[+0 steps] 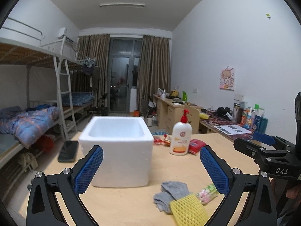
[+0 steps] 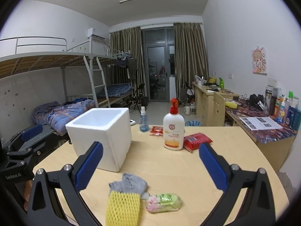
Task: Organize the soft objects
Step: 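Withdraw both tools from the box back toward the remaining table items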
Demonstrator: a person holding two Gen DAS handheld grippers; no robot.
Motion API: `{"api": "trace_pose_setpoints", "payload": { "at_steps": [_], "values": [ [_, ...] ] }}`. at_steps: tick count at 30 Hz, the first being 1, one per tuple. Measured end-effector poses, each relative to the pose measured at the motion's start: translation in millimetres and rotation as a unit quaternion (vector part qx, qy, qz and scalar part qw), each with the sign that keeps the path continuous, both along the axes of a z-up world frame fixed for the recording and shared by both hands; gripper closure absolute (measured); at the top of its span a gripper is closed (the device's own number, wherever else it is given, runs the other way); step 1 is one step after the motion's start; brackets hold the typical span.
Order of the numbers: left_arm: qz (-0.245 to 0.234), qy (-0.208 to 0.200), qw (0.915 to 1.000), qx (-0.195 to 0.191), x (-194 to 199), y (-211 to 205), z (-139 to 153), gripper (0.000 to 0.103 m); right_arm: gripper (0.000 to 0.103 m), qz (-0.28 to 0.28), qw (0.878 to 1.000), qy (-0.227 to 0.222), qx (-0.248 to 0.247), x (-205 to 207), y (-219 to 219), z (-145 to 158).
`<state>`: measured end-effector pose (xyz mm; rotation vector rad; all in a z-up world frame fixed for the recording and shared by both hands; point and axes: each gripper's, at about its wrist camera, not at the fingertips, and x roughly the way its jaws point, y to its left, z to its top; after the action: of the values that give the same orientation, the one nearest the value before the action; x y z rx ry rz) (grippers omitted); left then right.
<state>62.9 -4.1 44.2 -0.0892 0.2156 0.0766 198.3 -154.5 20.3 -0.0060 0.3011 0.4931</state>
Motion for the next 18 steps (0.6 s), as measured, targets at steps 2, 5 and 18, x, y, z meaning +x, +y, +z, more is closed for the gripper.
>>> {"api": "trace_pose_setpoints", "payload": {
  "at_steps": [2,5,18],
  "values": [
    [-0.005,0.003,1.0000,-0.004,0.3,-3.7,-8.3,0.000,0.000,-0.008,1.000,-0.002,-0.001,-2.8,-4.9,-7.5],
    [-0.013,0.006,0.9999,-0.003,0.2,-10.3,-21.9,0.000,0.000,-0.022,1.000,-0.005,-0.010,-7.3,-9.9,-19.7],
    [-0.026,0.030,0.9991,-0.016,1.0,-18.1,-68.0,0.000,0.000,-0.030,0.999,0.027,-0.012,-14.9,-25.4,-51.5]
  ]
}}
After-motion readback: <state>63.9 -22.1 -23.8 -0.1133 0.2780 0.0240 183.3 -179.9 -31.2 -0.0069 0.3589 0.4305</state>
